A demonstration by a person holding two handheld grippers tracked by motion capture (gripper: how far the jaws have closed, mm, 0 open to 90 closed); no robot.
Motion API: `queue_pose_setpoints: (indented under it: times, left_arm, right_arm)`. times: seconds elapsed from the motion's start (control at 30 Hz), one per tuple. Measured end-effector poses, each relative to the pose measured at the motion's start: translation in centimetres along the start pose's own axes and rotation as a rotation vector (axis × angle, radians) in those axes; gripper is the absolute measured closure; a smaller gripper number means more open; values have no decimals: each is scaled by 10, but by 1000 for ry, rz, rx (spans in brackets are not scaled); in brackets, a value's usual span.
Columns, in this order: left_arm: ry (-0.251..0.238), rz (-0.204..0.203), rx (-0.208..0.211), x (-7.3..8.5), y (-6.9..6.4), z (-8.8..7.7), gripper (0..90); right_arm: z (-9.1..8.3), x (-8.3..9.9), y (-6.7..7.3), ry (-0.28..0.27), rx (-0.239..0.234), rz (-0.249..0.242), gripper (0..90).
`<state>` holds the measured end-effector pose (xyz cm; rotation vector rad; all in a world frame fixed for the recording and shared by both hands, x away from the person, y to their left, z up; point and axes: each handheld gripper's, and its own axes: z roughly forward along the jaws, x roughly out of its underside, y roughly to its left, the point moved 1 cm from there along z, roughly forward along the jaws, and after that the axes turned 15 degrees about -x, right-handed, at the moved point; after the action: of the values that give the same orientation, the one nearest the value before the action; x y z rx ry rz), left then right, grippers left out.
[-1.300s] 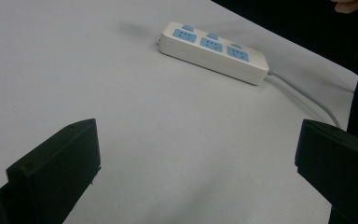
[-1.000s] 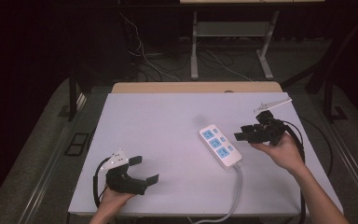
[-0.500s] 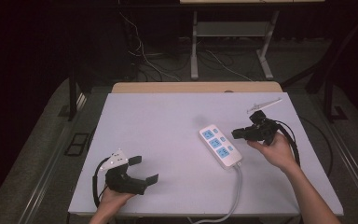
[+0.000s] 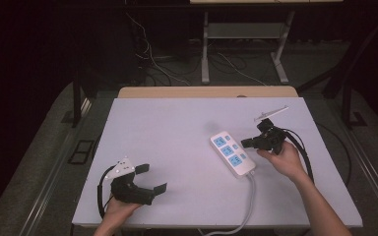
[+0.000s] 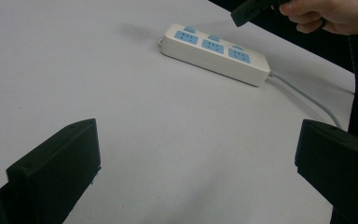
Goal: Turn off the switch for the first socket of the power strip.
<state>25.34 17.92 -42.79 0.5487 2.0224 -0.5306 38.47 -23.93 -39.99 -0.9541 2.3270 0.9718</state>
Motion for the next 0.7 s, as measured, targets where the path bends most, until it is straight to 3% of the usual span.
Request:
queue_pose_setpoints:
  times: [0.27, 0.7]
  left_arm:
    - [1, 3, 0, 0, 0, 0, 0]
    - [3, 7, 2, 0, 0, 1, 0]
  right_arm:
    - [8, 8, -5, 27, -19, 13, 897]
    - [12, 10, -3, 67, -45, 10, 897]
